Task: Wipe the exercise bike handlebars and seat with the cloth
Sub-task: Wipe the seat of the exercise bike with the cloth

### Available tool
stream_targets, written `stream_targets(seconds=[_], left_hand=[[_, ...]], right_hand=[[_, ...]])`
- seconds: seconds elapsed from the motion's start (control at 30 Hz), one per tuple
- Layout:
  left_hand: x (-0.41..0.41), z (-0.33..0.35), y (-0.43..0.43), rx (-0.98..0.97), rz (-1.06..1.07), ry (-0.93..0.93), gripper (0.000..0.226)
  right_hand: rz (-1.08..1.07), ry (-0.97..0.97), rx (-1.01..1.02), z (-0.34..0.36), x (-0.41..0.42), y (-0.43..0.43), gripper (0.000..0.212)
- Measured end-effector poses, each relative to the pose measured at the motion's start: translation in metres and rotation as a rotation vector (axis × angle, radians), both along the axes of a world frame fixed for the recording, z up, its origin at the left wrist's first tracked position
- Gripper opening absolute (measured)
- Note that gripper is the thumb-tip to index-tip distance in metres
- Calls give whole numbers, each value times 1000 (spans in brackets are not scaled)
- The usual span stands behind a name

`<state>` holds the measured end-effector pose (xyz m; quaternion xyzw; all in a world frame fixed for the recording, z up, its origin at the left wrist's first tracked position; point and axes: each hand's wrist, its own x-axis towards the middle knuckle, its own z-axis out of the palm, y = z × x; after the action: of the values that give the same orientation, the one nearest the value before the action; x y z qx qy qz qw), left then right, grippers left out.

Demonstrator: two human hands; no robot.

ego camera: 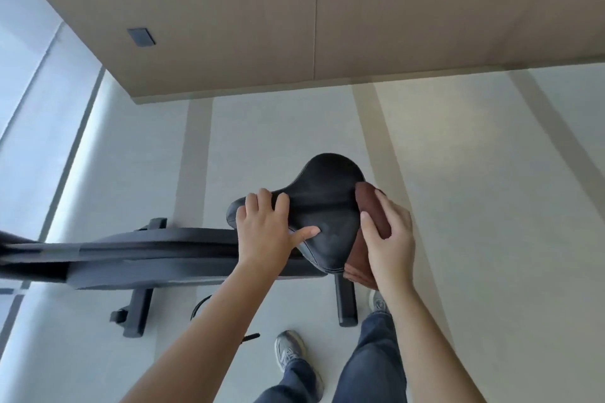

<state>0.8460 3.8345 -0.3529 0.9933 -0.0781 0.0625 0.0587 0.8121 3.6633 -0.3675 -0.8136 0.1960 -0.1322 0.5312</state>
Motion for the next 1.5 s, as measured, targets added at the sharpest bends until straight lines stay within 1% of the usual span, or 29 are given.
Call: stream_targets(seconds=[0.07,0.2,0.27,0.3,0.37,0.47,0.57,0.67,0.7,0.77,0.8,0.87,0.97,1.03,1.13,1.23,1.3,1.43,1.5], left_hand=[[1,0,1,-7,-18,-18,70],[3,-1,4,-46,-32,-23,69],[1,-3,6,-66,-30,-16,68],[1,-4,6,-75,-30,-17,68],[1,-5,8,-83,-38,-22,68],[3,-8,15,-125,-75,-27,65],[1,-12,28,-185,-139,-49,67],[0,-12,39,-225,-182,-31,68],[0,-12,40,-238,-178,-13,67],[-1,-13,41,-278,-149,20,63],[-2,-14,40,-302,-134,28,61],[-3,-17,39,-326,-115,34,58],[-3,-17,40,-329,-110,50,57],[-2,-18,41,-324,-122,44,58],[-2,-18,41,-311,-131,30,57],[-4,-17,40,-300,-135,14,57],[-5,-16,40,-297,-135,8,57],[-6,-13,39,-299,-121,32,56],[-5,-11,37,-295,-106,58,55]], right_hand=[[-40,7,18,3,2,4,37],[78,131,39,23,47,-16,37],[41,141,-13,23,46,-10,37],[-19,120,-65,20,36,-1,38],[-159,19,-185,12,6,27,37],[-209,-136,-308,-2,-31,54,35],[-79,-174,-359,4,-26,39,35],[159,-127,-465,25,9,24,36],[269,-83,-519,32,23,26,36],[488,36,-695,39,42,35,38],[552,69,-786,38,44,39,37],[565,43,-858,35,33,36,35],[483,-94,-855,25,-6,28,35],[443,-131,-892,20,-16,30,36],[440,-111,-919,26,4,45,31],[444,-46,-972,31,20,58,33],[468,-37,-997,29,12,54,38],[520,-128,-1030,19,-22,34,43],[534,-136,-1070,16,-34,29,46]])
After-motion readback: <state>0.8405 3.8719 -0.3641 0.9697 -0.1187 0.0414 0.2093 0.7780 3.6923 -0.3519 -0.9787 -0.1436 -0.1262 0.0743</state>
